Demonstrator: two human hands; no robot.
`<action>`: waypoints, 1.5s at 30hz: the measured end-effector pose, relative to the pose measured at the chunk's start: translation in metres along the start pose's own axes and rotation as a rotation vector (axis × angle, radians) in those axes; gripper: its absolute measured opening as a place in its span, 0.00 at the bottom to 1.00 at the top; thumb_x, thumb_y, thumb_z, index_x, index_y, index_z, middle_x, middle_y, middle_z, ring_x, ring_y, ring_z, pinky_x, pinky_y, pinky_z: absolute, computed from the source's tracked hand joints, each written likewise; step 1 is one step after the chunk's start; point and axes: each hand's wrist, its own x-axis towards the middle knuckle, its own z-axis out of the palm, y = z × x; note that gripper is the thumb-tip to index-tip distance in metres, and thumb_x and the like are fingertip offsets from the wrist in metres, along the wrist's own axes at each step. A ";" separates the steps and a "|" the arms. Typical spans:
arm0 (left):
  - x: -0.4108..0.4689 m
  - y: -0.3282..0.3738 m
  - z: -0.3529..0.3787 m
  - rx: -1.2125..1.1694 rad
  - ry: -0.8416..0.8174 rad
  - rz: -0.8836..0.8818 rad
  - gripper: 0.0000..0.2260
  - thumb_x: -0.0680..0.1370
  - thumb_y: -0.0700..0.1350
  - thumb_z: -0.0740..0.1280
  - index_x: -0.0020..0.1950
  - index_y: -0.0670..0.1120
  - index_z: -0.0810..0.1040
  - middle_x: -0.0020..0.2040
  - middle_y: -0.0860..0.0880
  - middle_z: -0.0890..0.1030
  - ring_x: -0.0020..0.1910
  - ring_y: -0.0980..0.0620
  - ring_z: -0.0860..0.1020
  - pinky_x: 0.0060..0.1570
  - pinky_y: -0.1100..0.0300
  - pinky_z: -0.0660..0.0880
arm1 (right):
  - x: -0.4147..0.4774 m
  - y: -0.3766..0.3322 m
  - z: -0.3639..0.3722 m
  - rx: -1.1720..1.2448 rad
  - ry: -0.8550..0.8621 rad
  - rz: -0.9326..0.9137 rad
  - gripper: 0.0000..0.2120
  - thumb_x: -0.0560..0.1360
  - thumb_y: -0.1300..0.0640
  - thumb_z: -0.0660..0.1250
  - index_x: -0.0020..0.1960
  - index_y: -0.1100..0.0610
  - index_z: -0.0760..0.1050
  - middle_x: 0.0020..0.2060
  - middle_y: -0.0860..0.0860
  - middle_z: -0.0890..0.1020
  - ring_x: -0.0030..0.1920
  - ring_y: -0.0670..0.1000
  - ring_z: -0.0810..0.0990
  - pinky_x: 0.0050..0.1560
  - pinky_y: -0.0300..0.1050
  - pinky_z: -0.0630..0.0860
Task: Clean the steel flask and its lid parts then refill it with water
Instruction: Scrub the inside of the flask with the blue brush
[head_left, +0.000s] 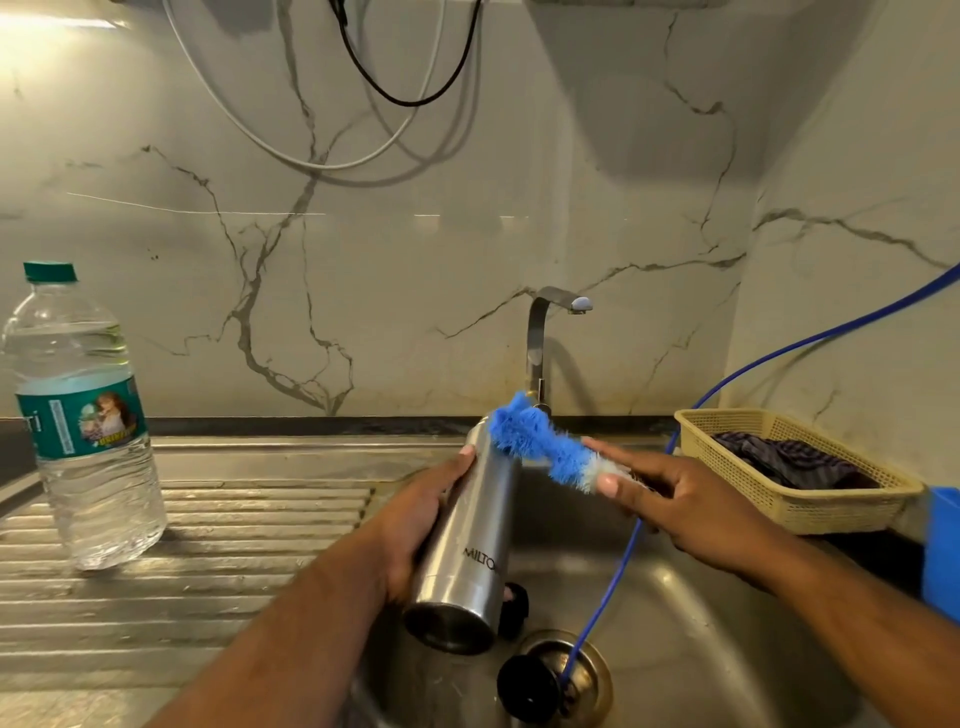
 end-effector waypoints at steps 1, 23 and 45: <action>0.000 0.000 0.000 0.009 0.009 0.016 0.35 0.72 0.65 0.71 0.65 0.38 0.75 0.44 0.35 0.82 0.37 0.38 0.83 0.40 0.44 0.82 | -0.001 0.000 -0.001 0.011 -0.042 0.010 0.21 0.78 0.46 0.68 0.68 0.30 0.71 0.48 0.30 0.83 0.39 0.31 0.79 0.33 0.27 0.71; 0.000 0.001 0.000 -0.001 0.083 0.054 0.30 0.79 0.63 0.60 0.67 0.40 0.77 0.47 0.35 0.85 0.40 0.38 0.84 0.39 0.50 0.80 | -0.007 -0.004 -0.010 0.045 -0.401 0.010 0.21 0.77 0.44 0.69 0.68 0.28 0.73 0.52 0.43 0.85 0.36 0.46 0.74 0.35 0.44 0.71; -0.008 -0.001 0.011 -0.114 0.016 0.039 0.29 0.81 0.60 0.57 0.69 0.38 0.73 0.46 0.32 0.83 0.36 0.37 0.83 0.33 0.52 0.81 | -0.002 0.003 -0.006 0.061 -0.285 -0.008 0.22 0.77 0.45 0.69 0.70 0.31 0.72 0.48 0.38 0.85 0.36 0.36 0.78 0.35 0.32 0.71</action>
